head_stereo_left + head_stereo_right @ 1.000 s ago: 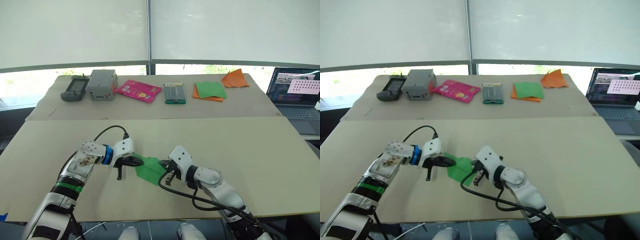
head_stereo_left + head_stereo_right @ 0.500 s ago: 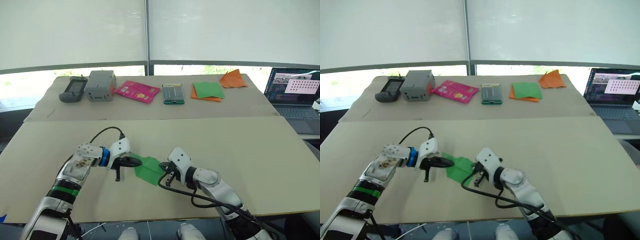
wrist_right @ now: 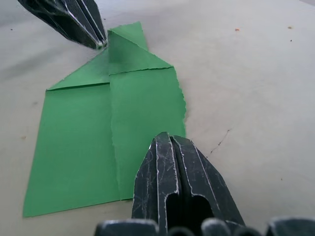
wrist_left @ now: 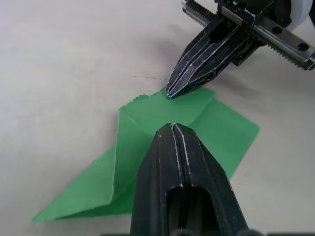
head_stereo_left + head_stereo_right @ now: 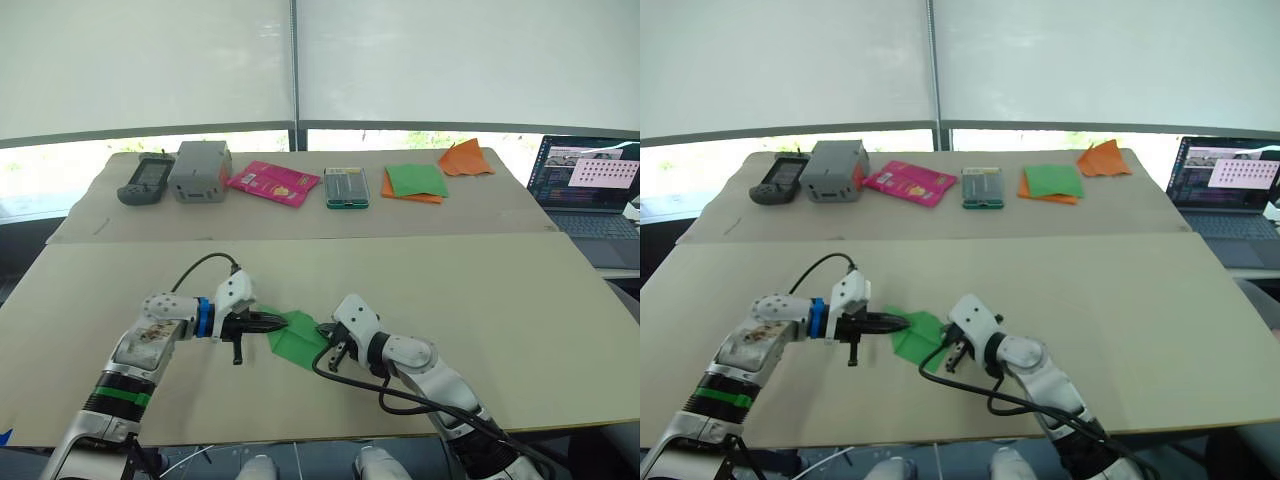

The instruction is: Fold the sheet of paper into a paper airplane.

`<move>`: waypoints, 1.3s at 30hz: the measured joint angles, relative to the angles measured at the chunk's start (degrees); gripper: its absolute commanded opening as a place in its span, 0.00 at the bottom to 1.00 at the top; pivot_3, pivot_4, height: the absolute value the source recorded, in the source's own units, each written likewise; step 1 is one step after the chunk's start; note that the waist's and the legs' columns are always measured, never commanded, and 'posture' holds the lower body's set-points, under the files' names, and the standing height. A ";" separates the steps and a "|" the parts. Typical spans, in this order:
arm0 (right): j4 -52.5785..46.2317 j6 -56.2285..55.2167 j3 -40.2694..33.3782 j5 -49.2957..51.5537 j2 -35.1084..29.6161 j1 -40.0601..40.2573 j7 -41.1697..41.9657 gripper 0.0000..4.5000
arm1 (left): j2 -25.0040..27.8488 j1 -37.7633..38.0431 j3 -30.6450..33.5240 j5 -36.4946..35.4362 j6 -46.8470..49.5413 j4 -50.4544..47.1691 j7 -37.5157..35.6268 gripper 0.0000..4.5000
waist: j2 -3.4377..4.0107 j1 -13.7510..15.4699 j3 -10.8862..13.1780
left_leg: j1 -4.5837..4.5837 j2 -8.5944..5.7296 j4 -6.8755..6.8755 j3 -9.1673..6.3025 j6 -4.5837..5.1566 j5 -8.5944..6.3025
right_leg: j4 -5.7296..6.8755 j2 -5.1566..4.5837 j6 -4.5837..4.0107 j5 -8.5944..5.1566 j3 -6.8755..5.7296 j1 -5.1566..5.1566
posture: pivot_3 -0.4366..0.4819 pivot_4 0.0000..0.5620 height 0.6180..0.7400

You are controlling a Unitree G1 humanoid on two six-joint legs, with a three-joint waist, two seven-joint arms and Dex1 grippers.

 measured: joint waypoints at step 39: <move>-0.73 1.46 0.80 -1.72 0.61 -0.33 -0.91 0.01 | -2.63 -6.27 -4.56 2.52 1.60 6.31 -1.95 0.00 | 0.02 0.01 -0.02 | -0.01 -0.01 -0.02 -0.01 0.00 0.00 | -0.02 0.02 0.01 0.01 0.01 0.01 | 0.48 0.27 1.00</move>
